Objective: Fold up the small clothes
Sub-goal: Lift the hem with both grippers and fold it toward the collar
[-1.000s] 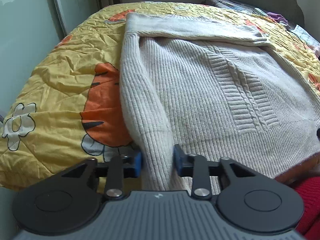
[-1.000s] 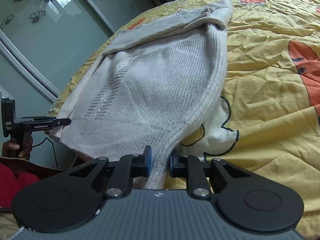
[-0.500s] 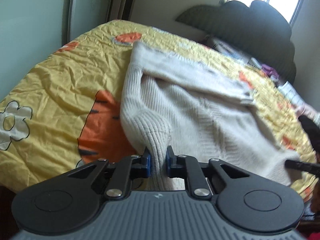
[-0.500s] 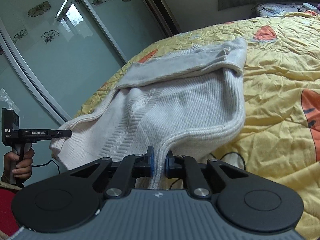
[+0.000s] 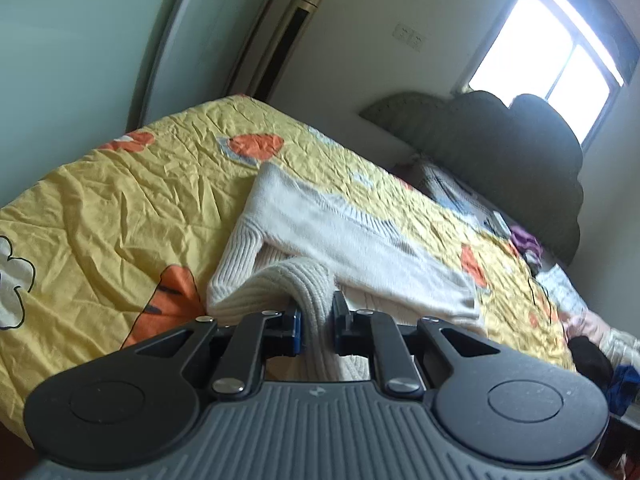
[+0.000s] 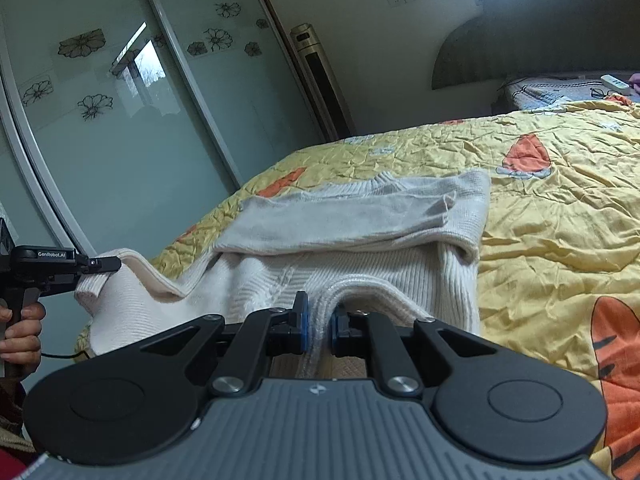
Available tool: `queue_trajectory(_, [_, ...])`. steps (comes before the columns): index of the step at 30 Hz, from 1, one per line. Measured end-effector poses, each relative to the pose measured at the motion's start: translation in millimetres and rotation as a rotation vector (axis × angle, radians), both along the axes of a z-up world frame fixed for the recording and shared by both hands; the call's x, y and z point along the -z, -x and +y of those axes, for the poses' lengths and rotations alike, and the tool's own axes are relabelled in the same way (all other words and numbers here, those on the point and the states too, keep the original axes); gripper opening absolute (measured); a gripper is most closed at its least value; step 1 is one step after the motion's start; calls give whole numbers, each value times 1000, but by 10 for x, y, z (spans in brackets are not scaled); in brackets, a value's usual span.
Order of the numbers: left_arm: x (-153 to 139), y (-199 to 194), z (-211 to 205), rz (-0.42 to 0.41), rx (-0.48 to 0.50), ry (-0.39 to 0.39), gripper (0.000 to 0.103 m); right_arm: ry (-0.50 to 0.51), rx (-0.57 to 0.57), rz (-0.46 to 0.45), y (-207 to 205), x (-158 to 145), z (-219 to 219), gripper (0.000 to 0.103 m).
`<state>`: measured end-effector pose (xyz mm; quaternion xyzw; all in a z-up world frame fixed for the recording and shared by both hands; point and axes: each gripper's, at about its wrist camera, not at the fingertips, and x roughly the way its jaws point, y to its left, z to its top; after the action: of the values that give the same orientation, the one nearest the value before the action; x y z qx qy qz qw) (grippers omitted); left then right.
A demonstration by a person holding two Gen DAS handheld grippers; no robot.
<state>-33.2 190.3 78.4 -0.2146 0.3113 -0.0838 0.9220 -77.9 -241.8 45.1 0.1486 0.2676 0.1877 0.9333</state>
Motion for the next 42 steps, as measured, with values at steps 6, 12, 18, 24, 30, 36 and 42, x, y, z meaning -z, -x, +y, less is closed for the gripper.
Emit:
queue_trajectory(6, [-126,38,-50,-92,-83,-33,14,-23,51,-69,-51,-87,-11,15])
queue_trajectory(12, [-121,-86,-130,-93,-92,-66,14,-6,79,-87,-153,-79,6,15])
queue_trajectory(18, [-105,-290,-240,-74,-100,-104,14,3,103,-80,-334,-54,-9,15])
queue_trajectory(24, [-52,-609,-380,-51,-130,-207,14,5,144,-80,-543,10,-46,15])
queue_trajectory(30, [46,-832,-566,-56,-133,-318,14,67,169,-58,-721,129,-11,15])
queue_trajectory(36, [87,-936,-656,-54,-131,-353,14,101,166,-68,-787,135,36,15])
queue_trajectory(42, [98,-990,-637,-48,-135,-350,14,98,169,-74,-827,127,9,15])
